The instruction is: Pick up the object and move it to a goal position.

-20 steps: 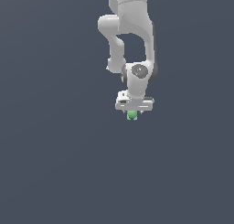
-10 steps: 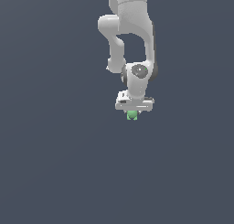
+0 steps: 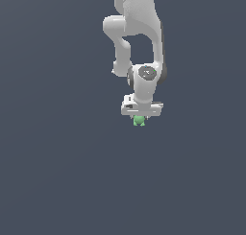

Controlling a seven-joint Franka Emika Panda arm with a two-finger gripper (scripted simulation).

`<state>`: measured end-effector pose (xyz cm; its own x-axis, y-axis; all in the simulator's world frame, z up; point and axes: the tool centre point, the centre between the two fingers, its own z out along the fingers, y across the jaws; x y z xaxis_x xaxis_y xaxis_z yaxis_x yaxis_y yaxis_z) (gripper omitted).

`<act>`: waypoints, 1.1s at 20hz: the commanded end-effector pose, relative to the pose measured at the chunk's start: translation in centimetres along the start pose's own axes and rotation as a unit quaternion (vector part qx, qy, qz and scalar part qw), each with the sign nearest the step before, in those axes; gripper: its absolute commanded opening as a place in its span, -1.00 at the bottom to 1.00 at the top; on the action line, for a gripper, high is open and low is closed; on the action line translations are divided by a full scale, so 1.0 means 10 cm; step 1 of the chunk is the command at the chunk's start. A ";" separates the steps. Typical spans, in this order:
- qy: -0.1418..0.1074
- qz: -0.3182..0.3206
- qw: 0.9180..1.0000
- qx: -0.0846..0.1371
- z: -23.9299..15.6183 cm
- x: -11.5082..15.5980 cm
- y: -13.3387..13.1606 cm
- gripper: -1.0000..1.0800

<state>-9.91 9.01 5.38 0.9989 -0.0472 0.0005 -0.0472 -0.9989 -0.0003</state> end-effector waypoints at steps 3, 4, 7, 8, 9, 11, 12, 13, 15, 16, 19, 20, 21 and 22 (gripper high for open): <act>0.000 0.000 1.000 0.000 -0.19 0.12 0.02 -1.00; 0.000 0.000 1.000 0.000 -0.24 0.15 0.02 -1.00; 0.000 0.000 1.000 0.000 -0.43 0.28 0.04 -1.00; 0.000 0.000 1.000 0.000 -0.50 0.32 0.05 -1.00; 0.000 0.000 1.000 0.000 -0.58 0.37 0.06 -1.00; 0.000 0.000 1.000 0.000 -0.74 0.47 0.07 -1.00; 0.000 0.000 1.000 0.000 -0.82 0.52 0.08 -1.00; 0.000 0.000 1.000 0.000 -0.90 0.58 0.09 -1.00; 0.000 0.000 1.000 0.000 -1.07 0.69 0.11 -1.00; 0.000 0.000 1.000 0.000 -1.16 0.75 0.11 -1.00; 0.000 0.000 1.000 0.000 -1.41 0.91 0.14 -1.00; 0.000 0.000 1.000 0.000 -1.48 0.97 0.15 -1.00; 0.000 0.000 1.000 0.000 -1.56 1.02 0.15 -1.00; 0.000 0.000 1.000 0.000 -1.63 1.07 0.16 -1.00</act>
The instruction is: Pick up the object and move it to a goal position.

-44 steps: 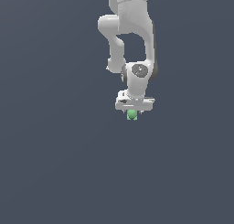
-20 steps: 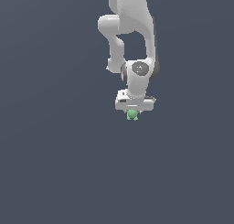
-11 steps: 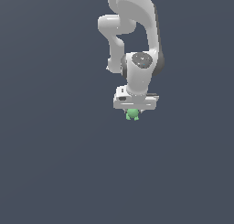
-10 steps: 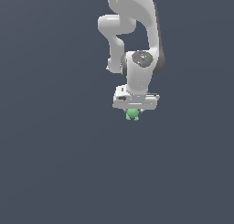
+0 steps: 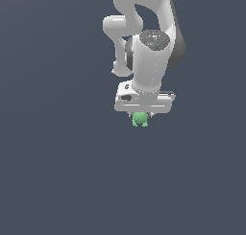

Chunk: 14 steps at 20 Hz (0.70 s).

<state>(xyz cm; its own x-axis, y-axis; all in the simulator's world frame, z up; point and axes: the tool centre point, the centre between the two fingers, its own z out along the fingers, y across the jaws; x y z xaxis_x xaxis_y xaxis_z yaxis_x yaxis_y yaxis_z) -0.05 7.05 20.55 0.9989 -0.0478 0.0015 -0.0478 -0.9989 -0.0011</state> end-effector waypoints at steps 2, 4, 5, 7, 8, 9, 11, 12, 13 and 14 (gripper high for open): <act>-0.001 0.000 1.000 0.000 -0.26 0.17 0.02 -1.00; -0.001 0.000 1.000 0.000 -0.39 0.26 0.04 -1.00; -0.001 0.000 1.000 0.000 -0.45 0.31 0.04 -1.00; -0.001 0.000 1.000 0.000 -0.57 0.39 0.05 -1.00; -0.001 0.000 1.000 0.000 -0.63 0.43 0.06 -1.00; -0.001 0.000 1.000 0.000 -0.69 0.47 0.06 -1.00; -0.001 0.000 1.000 0.000 -0.79 0.55 0.07 -1.00; -0.001 0.000 1.000 0.000 -0.85 0.59 0.08 -1.00; -0.001 0.000 1.000 0.000 -0.90 0.63 0.08 -1.00; -0.001 0.000 1.000 0.000 -0.94 0.66 0.08 -1.00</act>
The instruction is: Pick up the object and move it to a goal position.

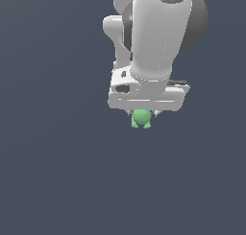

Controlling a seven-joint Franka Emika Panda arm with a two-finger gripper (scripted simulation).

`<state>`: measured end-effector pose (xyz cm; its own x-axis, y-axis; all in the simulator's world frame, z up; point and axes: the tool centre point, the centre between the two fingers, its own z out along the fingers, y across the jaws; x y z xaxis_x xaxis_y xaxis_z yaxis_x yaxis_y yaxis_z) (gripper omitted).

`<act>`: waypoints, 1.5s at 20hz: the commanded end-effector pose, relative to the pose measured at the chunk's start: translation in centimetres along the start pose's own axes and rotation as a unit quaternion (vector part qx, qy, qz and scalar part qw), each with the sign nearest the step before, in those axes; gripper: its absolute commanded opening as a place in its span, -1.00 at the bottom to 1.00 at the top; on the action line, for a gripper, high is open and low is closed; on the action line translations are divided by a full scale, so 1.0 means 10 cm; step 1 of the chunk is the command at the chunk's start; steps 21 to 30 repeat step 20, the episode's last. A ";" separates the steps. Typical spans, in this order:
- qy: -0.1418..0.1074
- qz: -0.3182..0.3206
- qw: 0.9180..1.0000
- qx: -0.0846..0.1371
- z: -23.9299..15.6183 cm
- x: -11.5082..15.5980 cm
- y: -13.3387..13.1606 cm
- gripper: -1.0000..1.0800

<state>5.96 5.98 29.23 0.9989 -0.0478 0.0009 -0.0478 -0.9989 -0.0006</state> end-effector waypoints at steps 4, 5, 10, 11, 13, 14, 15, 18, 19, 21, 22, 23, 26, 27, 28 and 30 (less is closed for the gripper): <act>0.000 0.000 1.000 0.000 -0.24 0.18 0.02 -1.00; 0.000 0.000 1.000 0.000 -0.27 0.20 0.02 -1.00; 0.000 0.000 1.000 0.000 -0.40 0.30 0.03 -1.00; 0.000 0.000 1.000 0.000 -0.41 0.31 0.03 -1.00; 0.000 0.000 1.000 0.000 -0.44 0.34 0.03 -1.00; 0.000 0.000 1.000 0.000 -0.45 0.35 0.04 -1.00; 0.000 0.000 1.000 0.000 -0.46 0.35 0.04 -1.00; 0.000 0.000 1.000 0.000 -0.48 0.37 0.04 -1.00; 0.000 0.000 1.000 0.000 -0.48 0.37 0.04 -1.00; 0.000 0.000 1.000 0.000 -0.48 0.37 0.04 -1.00; 0.000 0.000 1.000 0.000 -0.48 0.37 0.04 -1.00; 0.000 0.000 1.000 0.000 -0.48 0.37 0.04 -1.00; 0.000 0.000 1.000 0.000 -0.48 0.37 0.04 -1.00; 0.000 0.000 1.000 0.000 -0.48 0.37 0.04 -1.00; 0.000 0.000 1.000 0.000 -0.48 0.37 0.04 -1.00; 0.000 0.000 1.000 0.000 -0.48 0.37 0.04 -1.00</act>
